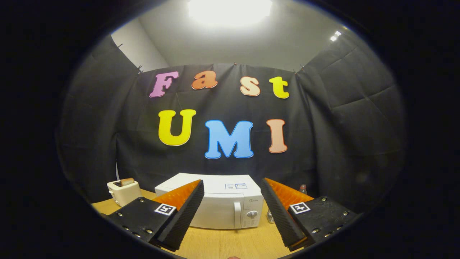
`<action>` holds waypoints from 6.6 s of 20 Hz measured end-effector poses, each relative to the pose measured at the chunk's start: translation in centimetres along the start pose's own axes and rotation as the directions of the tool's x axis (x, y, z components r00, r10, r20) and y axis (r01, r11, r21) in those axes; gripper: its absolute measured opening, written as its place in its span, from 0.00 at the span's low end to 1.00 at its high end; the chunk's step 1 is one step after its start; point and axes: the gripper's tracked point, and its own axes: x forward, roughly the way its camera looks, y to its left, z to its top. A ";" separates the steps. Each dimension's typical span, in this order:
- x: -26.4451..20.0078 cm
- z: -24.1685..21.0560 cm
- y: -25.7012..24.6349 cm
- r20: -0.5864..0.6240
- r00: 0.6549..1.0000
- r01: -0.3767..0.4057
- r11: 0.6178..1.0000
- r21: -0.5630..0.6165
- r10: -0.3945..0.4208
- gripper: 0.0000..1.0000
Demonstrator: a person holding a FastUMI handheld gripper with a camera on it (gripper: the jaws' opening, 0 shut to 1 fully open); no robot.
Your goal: Open the microwave, put the food inside, and close the microwave door.
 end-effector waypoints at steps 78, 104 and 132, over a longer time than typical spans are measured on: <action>-12.9 -20.2 23.8 -0.458 0.845 -0.241 0.961 0.135 0.276 0.42; -17.8 -12.9 21.7 -0.326 0.755 -0.525 0.822 0.221 0.569 0.99; -21.1 -28.5 0.7 -0.659 0.689 -0.011 0.913 0.409 0.303 0.86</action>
